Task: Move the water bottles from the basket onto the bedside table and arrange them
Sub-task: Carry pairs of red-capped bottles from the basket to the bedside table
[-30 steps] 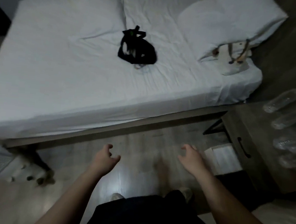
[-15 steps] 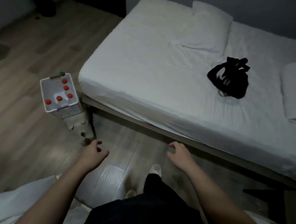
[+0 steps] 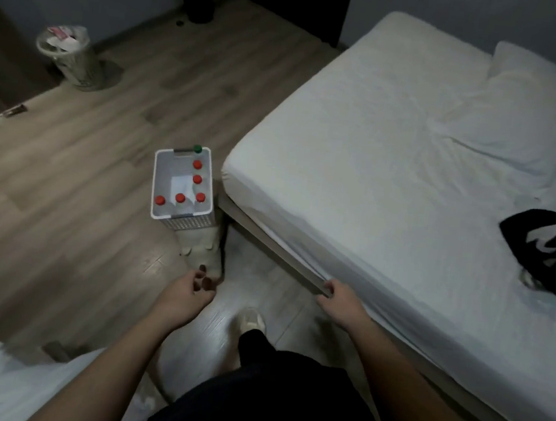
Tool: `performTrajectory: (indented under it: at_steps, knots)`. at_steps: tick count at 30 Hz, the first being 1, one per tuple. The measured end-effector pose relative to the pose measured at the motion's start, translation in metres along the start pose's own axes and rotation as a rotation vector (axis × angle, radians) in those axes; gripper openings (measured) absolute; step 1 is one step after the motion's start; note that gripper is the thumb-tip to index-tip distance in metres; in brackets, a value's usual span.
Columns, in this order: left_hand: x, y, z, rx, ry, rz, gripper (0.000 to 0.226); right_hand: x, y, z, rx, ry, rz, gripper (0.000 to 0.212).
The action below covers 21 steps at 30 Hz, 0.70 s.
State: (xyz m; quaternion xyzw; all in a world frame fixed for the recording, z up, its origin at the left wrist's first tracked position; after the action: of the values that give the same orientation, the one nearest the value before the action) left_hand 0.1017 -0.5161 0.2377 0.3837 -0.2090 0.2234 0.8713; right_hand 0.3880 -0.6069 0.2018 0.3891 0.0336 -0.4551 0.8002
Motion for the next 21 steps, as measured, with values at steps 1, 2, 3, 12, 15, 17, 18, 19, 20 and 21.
performTrajectory:
  at_steps: [1,2,3,12,15,17,18,19,20,21]
  knots:
    - [0.002,0.011,-0.013,0.006,0.016,0.011,0.044,-0.016,0.006,-0.015,-0.018,0.014,0.012,0.046]
    - [0.003,0.022,-0.024,0.017,0.032,0.023,0.045,-0.033,0.011,-0.028,-0.035,0.033,0.026,0.044]
    - [0.003,0.033,-0.035,0.036,0.042,0.035,0.046,-0.051,0.014,-0.040,-0.053,0.060,0.042,0.043]
    - [-0.025,0.087,-0.106,0.091,0.185,0.111,0.047,-0.197,0.019,-0.116,-0.182,0.277,0.237,0.058]
    - [-0.037,0.105,-0.134,0.065,0.224,0.090,0.051,-0.230,0.006,-0.134,-0.210,0.313,0.289,0.063]
    - [-0.041,0.121,-0.154,0.029,0.226,0.036,0.055,-0.253,-0.006,-0.146,-0.227,0.308,0.314,0.064]
    - [-0.043,0.128,-0.165,0.005,0.223,-0.003,0.057,-0.265,-0.011,-0.153,-0.227,0.299,0.322,0.063]
    - [-0.046,0.137,-0.179,-0.019,0.221,-0.054,0.059,-0.277,-0.016,-0.160,-0.230,0.288,0.326,0.063]
    - [-0.047,0.145,-0.192,-0.042,0.217,-0.108,0.060,-0.288,-0.021,-0.166,-0.233,0.277,0.330,0.062]
    - [-0.050,0.154,-0.207,-0.070,0.207,-0.157,0.062,-0.299,-0.026,-0.173,-0.240,0.262,0.332,0.063]
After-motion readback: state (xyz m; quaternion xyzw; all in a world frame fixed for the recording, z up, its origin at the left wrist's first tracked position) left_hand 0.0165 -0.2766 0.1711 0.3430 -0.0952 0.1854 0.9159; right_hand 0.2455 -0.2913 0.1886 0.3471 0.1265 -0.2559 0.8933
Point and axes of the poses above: each hand's wrist, its own z-axis away from the middle knuckle, its own y-axis out of the back of the hand, x = y × z, the point moved 2 cm from there along -z, towards the middle knuckle, and after that the axes turned 4 degrees about -x, right-handed, at the moved point
